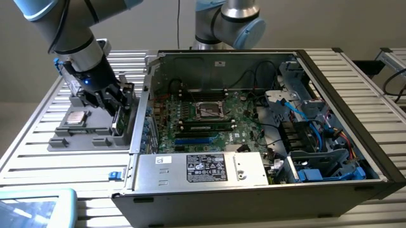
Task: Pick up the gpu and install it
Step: 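Pick up the gpu and move the gpu toward the slot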
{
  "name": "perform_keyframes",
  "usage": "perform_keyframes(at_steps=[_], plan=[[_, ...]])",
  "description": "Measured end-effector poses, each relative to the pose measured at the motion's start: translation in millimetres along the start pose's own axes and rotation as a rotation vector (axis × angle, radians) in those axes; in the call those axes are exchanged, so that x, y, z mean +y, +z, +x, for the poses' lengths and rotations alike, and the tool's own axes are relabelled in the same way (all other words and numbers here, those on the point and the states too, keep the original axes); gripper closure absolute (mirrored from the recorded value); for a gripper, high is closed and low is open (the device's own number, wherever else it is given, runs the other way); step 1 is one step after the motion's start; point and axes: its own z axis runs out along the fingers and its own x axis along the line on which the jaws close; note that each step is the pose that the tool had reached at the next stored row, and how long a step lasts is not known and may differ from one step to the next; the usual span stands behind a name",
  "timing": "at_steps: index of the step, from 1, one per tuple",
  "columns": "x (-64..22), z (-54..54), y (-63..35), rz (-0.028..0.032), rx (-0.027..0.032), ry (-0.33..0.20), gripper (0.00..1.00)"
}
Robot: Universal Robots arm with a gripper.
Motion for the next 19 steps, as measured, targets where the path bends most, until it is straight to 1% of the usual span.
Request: perform_keyframes(at_steps=[5, 6, 9, 11, 15, 17, 18, 19], plan=[[-0.2, -0.1, 2.1, -0.0004, 0.0010, 0.003, 0.52], [-0.3, -0.6, 2.8, -0.0002, 0.0015, 0.004, 0.54], [-0.3, -1.3, 4.0, 0.0001, 0.0018, 0.007, 0.72], [-0.5, -1.4, 4.0, 0.0000, 0.0035, 0.007, 0.73], [-0.5, -1.4, 4.0, -0.0004, 0.0043, 0.007, 0.73], [-0.5, -1.5, 3.6, -0.0028, 0.0044, 0.007, 0.73], [-0.2, -1.7, 1.1, -0.0036, 0.0042, 0.007, 0.73], [0.3, -2.2, -3.6, -0.0034, 0.0046, 0.007, 0.73]])
